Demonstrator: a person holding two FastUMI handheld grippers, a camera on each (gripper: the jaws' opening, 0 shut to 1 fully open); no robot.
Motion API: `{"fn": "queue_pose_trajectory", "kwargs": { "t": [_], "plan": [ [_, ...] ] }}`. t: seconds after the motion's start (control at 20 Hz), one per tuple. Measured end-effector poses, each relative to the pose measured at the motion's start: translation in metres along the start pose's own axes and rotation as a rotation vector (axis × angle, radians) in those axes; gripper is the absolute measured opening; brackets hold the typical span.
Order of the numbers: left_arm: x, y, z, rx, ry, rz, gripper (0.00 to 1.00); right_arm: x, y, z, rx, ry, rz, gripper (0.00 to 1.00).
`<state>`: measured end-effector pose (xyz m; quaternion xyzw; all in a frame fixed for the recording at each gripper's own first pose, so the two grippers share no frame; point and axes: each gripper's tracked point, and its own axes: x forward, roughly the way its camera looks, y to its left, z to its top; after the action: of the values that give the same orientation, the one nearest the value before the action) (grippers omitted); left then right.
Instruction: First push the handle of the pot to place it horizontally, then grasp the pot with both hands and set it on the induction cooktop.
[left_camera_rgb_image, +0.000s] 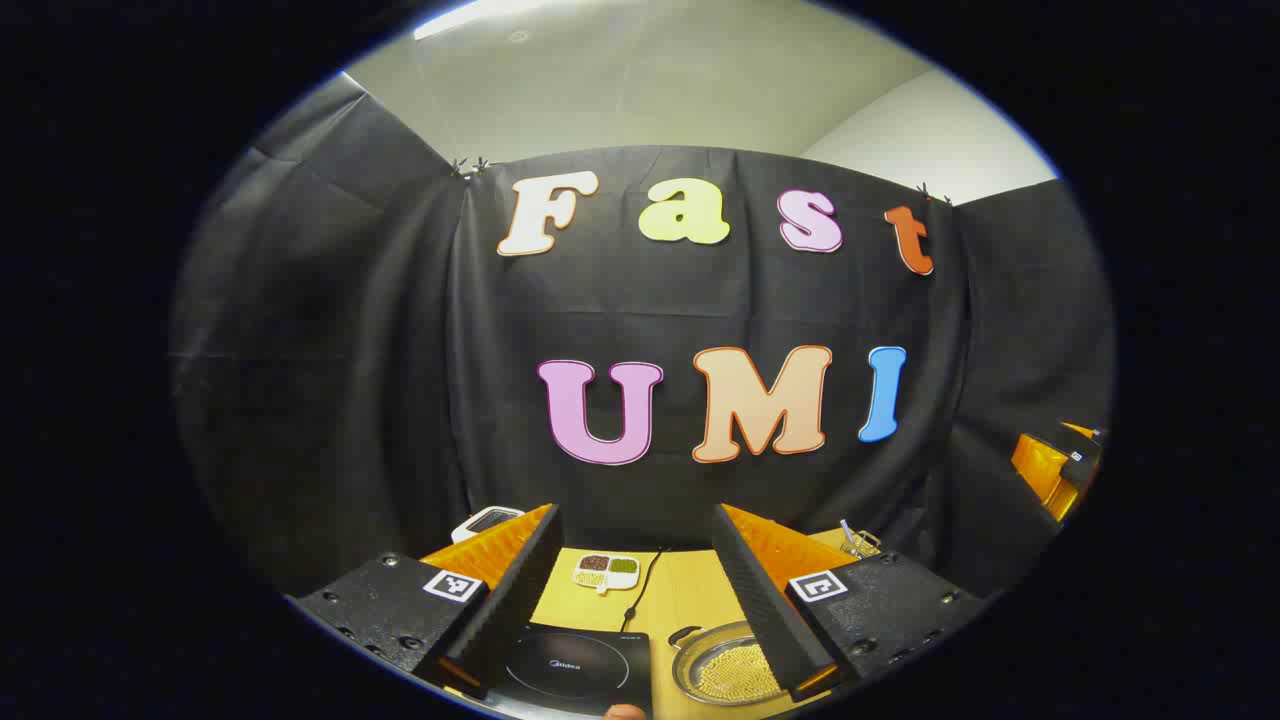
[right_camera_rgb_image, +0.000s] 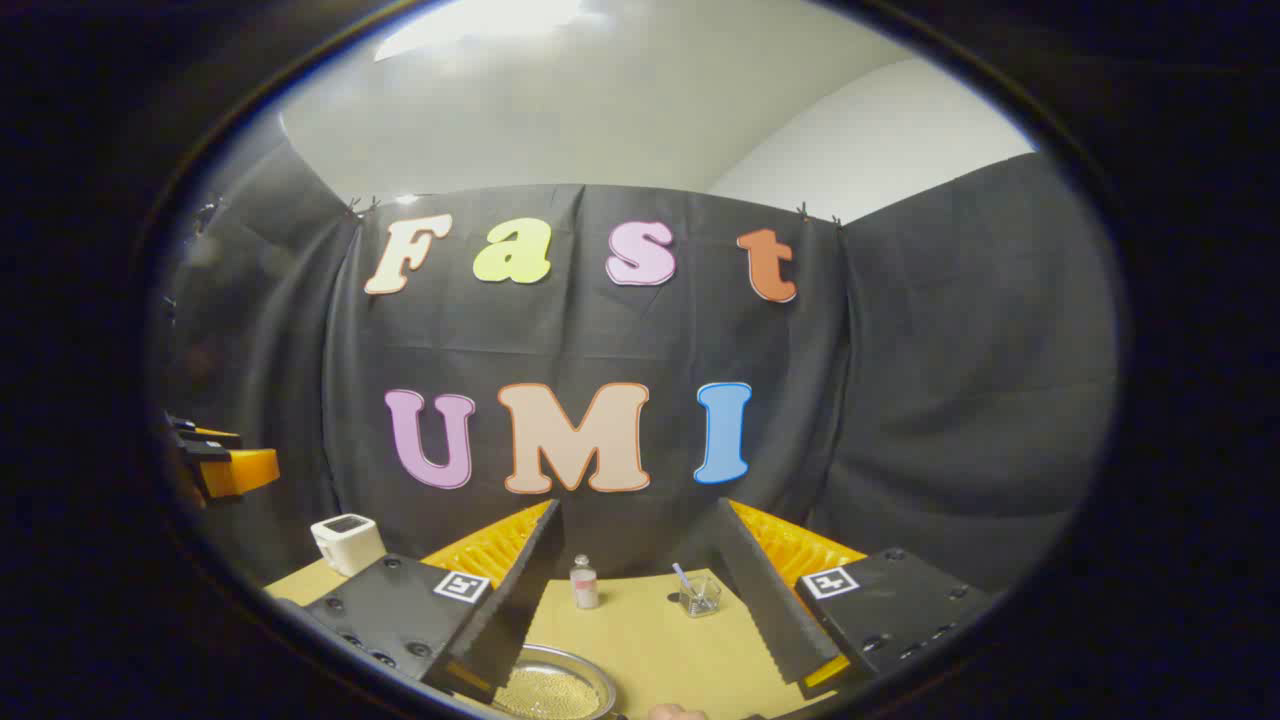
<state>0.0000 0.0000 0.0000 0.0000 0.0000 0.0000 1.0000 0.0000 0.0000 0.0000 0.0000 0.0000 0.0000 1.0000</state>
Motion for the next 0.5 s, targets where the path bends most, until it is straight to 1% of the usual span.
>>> {"fn": "queue_pose_trajectory", "kwargs": {
  "t": [0.2,0.5],
  "plan": [
    [-0.0005,0.0038,0.0028,0.013,-0.012,0.018,0.92,0.0061,-0.0008,0.0023,0.007,-0.008,0.013,0.93],
    [-0.0014,0.002,0.0048,0.023,-0.019,0.018,0.92,0.0101,-0.0007,0.0003,0.005,-0.017,0.017,0.93]
  ]
}}
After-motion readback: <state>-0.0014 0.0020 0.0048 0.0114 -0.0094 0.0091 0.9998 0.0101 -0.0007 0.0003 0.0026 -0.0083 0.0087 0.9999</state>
